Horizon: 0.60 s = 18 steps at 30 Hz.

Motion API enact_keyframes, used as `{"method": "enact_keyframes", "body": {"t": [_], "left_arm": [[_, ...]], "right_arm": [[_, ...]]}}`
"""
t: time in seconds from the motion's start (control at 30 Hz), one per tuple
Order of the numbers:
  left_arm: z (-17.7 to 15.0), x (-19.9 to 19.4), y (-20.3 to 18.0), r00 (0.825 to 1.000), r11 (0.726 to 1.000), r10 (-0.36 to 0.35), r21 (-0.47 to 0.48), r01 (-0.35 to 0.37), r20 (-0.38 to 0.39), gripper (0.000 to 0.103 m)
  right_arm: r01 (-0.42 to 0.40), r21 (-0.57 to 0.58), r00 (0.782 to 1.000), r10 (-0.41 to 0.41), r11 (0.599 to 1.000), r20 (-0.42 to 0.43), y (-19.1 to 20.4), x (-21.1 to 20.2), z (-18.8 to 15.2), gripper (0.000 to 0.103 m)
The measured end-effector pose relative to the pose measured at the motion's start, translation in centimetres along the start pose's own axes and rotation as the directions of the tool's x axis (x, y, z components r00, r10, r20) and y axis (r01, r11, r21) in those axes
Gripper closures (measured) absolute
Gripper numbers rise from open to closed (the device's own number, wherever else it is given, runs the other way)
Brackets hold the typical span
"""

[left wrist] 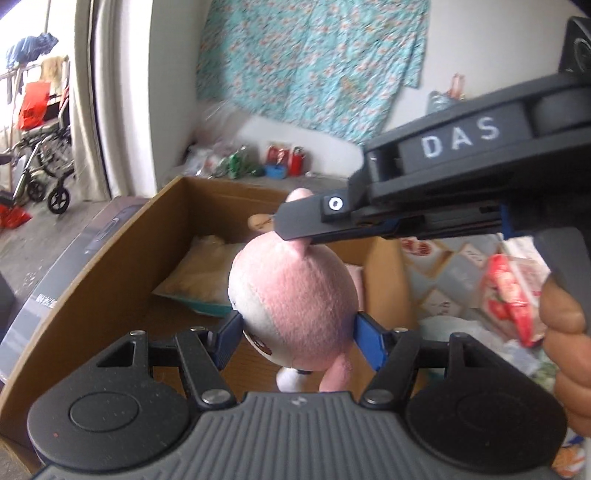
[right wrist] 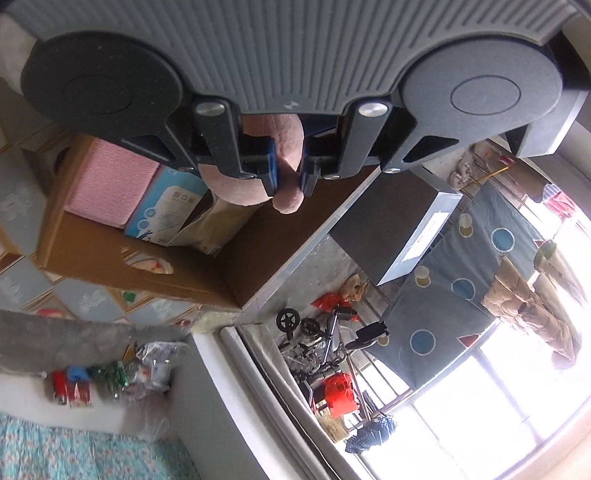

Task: Organize soft objects
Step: 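Carry the pink plush toy into the cardboard box and release it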

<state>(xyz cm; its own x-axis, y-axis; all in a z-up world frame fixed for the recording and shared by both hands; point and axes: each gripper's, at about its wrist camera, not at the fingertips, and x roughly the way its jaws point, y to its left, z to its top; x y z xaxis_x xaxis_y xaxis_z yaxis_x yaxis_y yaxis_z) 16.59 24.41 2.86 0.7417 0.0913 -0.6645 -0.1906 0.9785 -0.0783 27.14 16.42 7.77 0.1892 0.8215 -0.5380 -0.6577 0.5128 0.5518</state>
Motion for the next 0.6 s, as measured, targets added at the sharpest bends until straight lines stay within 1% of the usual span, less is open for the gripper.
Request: {"method": "enact_keyframes", "body": {"t": [0.07, 0.13, 0.23, 0.33, 0.4, 0.6], "left_arm": [[0.3, 1.0, 1.0, 1.0, 1.0, 0.008, -0.008, -0.008, -0.03, 0.035], [0.5, 2.3, 1.5, 0.997, 1.0, -0.002, -0.021, 0.001, -0.074, 0.035], [0.1, 3.2, 1.7, 0.993, 0.999, -0.024, -0.038, 0.019, -0.117, 0.035], [-0.4, 3.6, 1.2, 0.989, 0.999, -0.048, -0.027, 0.045, -0.137, 0.034], [-0.5, 3.7, 1.1, 0.987, 0.998, -0.068, -0.029, 0.064, -0.148, 0.034], [-0.4, 3.8, 0.5, 0.978, 0.99, -0.137, -0.065, 0.128, -0.155, 0.037]], "right_arm": [[0.024, 0.004, 1.0, -0.024, 1.0, -0.016, -0.9, 1.3, 0.1, 0.092], [0.071, 0.002, 0.996, -0.071, 0.997, -0.045, -2.0, 2.5, -0.2, 0.092], [0.154, -0.02, 0.983, -0.155, 0.988, -0.094, -4.1, 3.2, -1.1, 0.092], [0.201, -0.034, 0.97, -0.204, 0.979, -0.129, -5.1, 3.1, -1.9, 0.092], [0.222, -0.046, 0.964, -0.226, 0.974, -0.14, -5.0, 2.7, -2.2, 0.092], [0.24, -0.078, 0.956, -0.249, 0.968, -0.155, -4.1, 0.1, -2.2, 0.092]]}}
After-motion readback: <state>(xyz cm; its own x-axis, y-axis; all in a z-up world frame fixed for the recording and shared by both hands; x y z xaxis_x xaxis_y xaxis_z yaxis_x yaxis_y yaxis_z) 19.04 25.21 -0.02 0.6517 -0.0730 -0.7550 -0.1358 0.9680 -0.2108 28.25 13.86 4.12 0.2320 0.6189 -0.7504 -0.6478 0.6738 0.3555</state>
